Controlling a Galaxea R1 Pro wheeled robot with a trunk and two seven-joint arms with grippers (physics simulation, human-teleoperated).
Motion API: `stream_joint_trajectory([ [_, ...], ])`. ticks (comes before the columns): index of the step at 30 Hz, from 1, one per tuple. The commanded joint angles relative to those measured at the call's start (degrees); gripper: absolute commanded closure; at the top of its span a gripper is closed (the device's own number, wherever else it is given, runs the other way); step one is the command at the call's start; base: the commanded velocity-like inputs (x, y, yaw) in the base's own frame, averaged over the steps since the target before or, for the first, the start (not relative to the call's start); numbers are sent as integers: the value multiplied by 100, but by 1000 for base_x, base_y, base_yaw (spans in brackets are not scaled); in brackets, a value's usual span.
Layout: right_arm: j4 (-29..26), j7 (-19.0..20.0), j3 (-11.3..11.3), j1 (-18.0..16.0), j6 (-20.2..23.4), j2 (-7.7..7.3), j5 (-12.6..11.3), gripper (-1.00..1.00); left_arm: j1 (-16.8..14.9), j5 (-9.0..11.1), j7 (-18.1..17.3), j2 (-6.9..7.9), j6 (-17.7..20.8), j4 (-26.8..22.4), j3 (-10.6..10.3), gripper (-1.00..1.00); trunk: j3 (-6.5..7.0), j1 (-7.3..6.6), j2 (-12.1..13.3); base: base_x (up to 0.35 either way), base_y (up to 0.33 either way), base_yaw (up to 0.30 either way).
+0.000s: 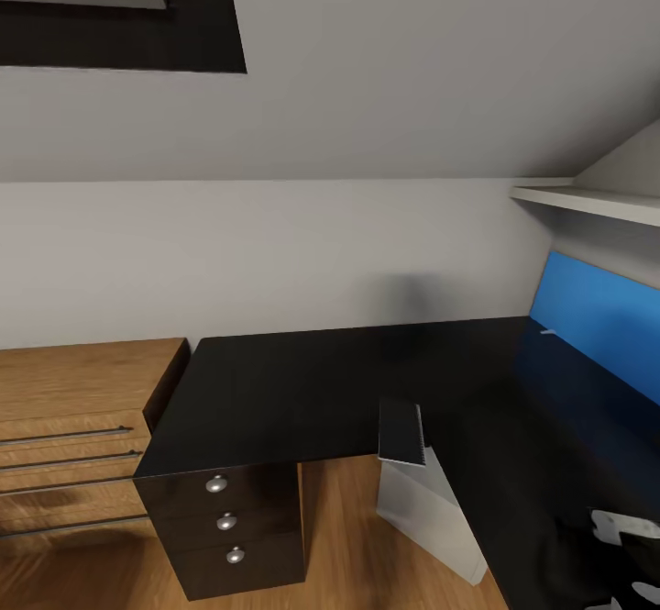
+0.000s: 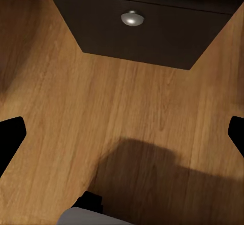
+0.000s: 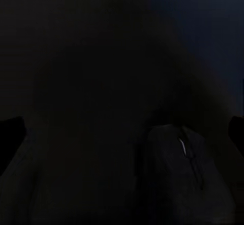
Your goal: In the bedroom, organize the workspace by keeping the computer under the desk, ensuring the monitor is on the desk, placing the keyboard on the desk next to the monitor, placing the mouse on the desk next to the keyboard, moving the folder from the swivel chair onto the desk next to the mouse, stacking the notebook on top of the folder with the pen on top of the notebook, and positioning the swivel chair next to the desk.
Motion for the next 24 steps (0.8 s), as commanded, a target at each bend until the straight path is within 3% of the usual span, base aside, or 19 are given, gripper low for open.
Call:
stream_joint_trajectory([
  [1,-13,-25,6,-2,-58,41,-53,-100,-6,29,43,8,6,-10,-29,-100,-7,0,-5,0,0,0],
  [9,158,-114,-2,-2,-1449,542,-37,-100,-6,36,39,8,6,-2,-33,-100,-22,0,-5,0,0,125],
  [16,313,-189,15,-2,-1862,640,62,-100,-6,36,39,8,6,-2,-33,-100,-51,0,-5,0,0,239],
  [19,563,-196,58,-2,-2132,773,152,-100,-6,36,40,8,6,-2,-33,-100,-63,0,-5,0,0,246],
  [22,1039,-197,134,-2,-2754,978,363,-100,-6,37,39,8,6,-2,-33,-100,-76,0,-5,0,0,250],
  [24,1718,-198,177,-7,-3634,1216,642,-100,-6,37,38,8,9,-2,-33,-100,-84,0,-5,0,0,253],
])
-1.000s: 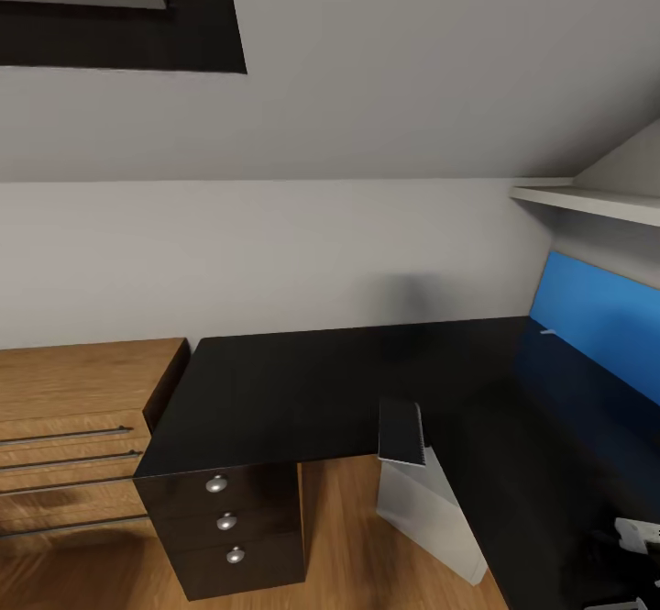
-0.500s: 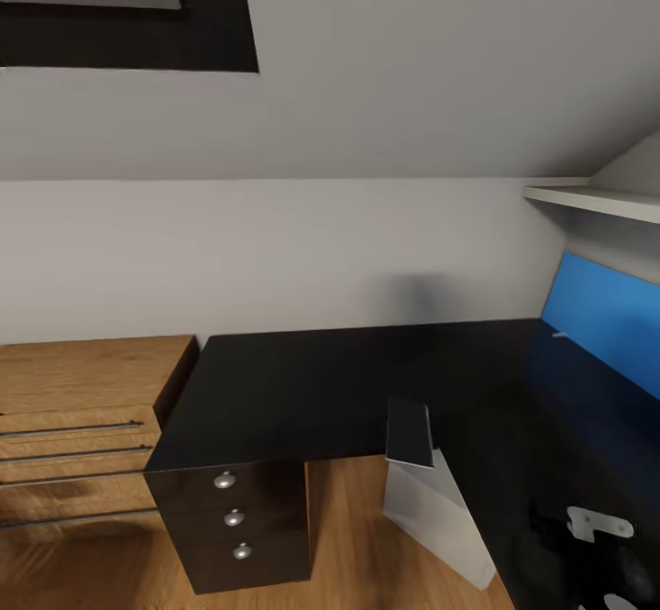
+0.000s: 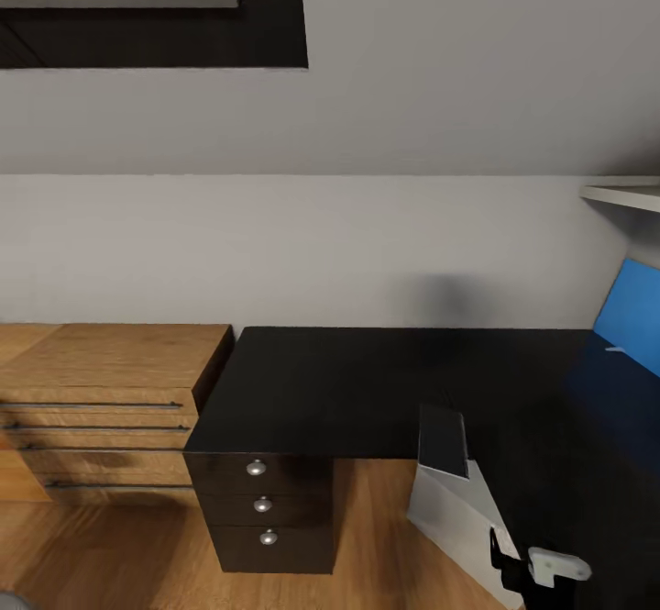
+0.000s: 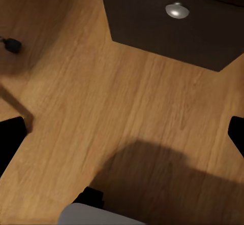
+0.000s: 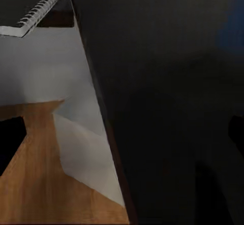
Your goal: In the bedroom, organize the workspace by keeping the computer under the desk, ensuring the monitor is on the desk, placing the keyboard on the desk next to the monitor, placing the mouse on the desk next to the keyboard, moving the folder from the swivel chair onto the desk next to the mouse, stacking the notebook on top of the folder with the pen on top of the notebook, and positioning the swivel chair next to the desk.
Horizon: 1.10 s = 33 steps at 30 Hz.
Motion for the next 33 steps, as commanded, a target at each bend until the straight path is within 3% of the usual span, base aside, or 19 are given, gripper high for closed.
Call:
stream_joint_trajectory([
  [1,281,-22,8,-8,-362,91,110,-100,-8,31,44,8,7,-7,-31,-100,-10,0,-4,0,0,255],
  [7,1008,-15,21,-32,-1118,435,305,-100,-8,32,44,8,10,-5,-31,-100,-30,0,-4,0,0,263],
  [18,1199,-10,6,-35,-1149,495,277,-100,-8,36,44,8,12,31,-22,-100,-57,0,-4,0,0,265],
  [29,1231,-1,13,-36,-1167,501,284,-100,-8,29,44,7,12,74,-22,-100,-60,0,-4,0,0,33],
  [33,1257,2,17,-35,-1168,678,300,-100,-8,29,44,7,12,77,-23,-100,-60,0,-4,0,0,0],
])
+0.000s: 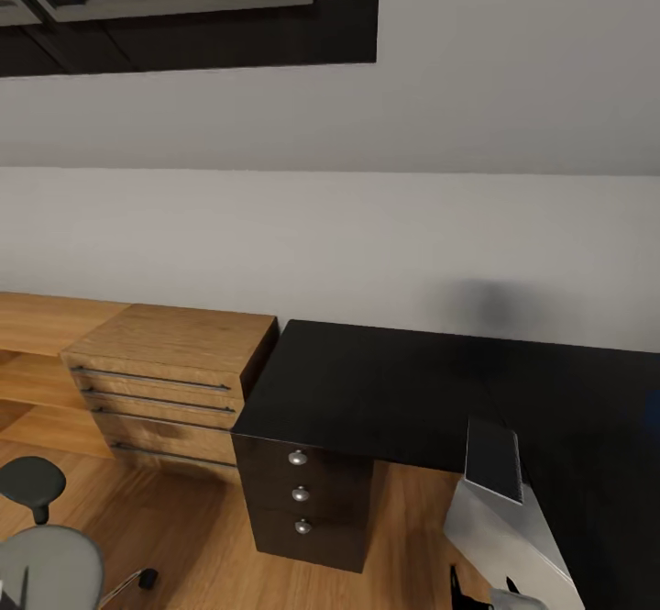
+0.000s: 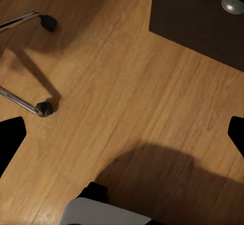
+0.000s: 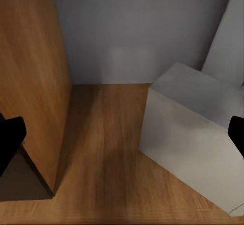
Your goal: In the bedroom, organize the workspace by keeping the computer under the desk, ensuring the monitor is on the desk, placing the keyboard on the desk next to the monitor, placing the mouse on the desk next to the keyboard, moving the folder from the swivel chair onto the desk next to the mouse, stacking the notebook on top of the folder with the pen on top of the notebook, and positioning the swivel chair next to the desk.
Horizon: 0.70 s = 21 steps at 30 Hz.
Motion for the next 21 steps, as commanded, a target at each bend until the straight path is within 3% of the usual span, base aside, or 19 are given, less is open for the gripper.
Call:
stream_joint_trajectory([
  [1,4,-31,-17,-4,-10,47,42,-100,-6,29,44,8,5,-8,-29,-100,-7,0,-5,-6,0,0],
  [3,7,-34,-23,-4,-32,115,49,-100,-6,29,38,8,7,-7,-31,-100,-7,0,-5,-196,18,0],
  [8,26,-37,-29,-4,-37,116,42,-100,-6,29,36,8,7,-6,-32,-100,-7,0,-5,-313,108,65],
  [21,69,-38,-30,-5,-13,116,41,-100,-6,29,35,5,7,-6,-35,-100,-7,0,-5,-264,199,260],
])
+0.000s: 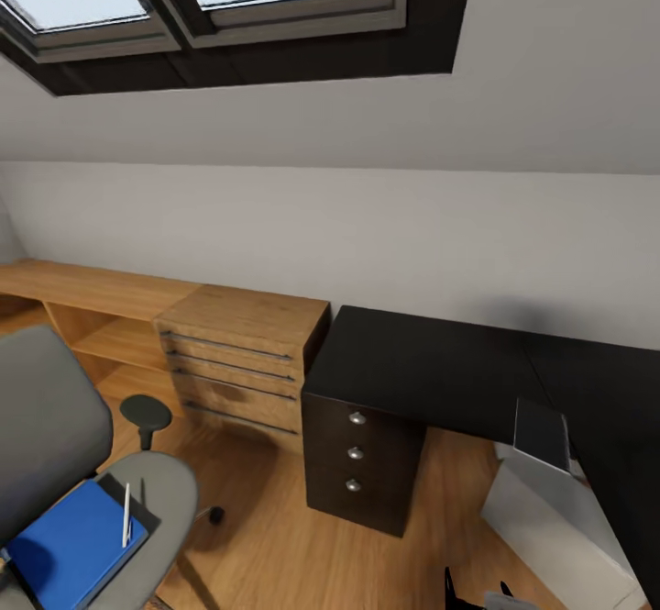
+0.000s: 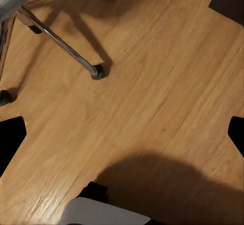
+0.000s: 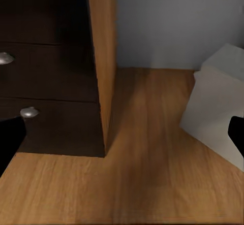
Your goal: In the bedroom, organize the workspace by keeping the computer under the desk, ensuring the monitor is on the desk, placing the keyboard on the desk next to the monitor, placing the mouse on the desk next to the keyboard, moving the folder from the swivel chair onto the desk next to the mouse, stacking the notebook on top of the folder with the pen on top of the notebook, and positioning the swivel chair next to the desk.
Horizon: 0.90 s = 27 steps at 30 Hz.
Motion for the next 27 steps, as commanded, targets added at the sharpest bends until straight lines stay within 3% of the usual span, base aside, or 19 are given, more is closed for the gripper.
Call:
stream_joint_trajectory([
  [1,-1,-32,-16,-4,-10,3,41,-100,-8,29,44,9,7,-7,-33,-100,-7,-2,-5,-125,99,278],
  [11,156,-40,-16,-27,6,-29,47,-100,-8,53,52,19,7,15,-18,-100,-16,-2,-5,-28,22,279],
  [17,293,-41,-23,-34,5,-50,47,-100,-8,56,17,16,25,402,-55,-100,-29,-2,-5,-1,1,279],
  [21,610,-41,-39,-36,-9,-129,33,-100,-8,-131,-295,-110,15,1020,-356,-100,-37,-2,-5,0,0,279],
  [23,801,-41,-45,-36,-27,-237,24,-100,-8,-323,-680,-162,-48,1330,-470,-100,-39,-2,-5,0,0,279],
  [25,939,-41,-48,-36,-39,-328,18,-100,-8,-469,-1067,-183,-342,1543,-517,-100,-40,-2,-5,0,0,279],
  [27,984,-41,-50,-36,-44,-367,15,-100,-8,-532,-1231,-189,-645,1670,-528,-100,-40,-2,-5,0,0,279],
])
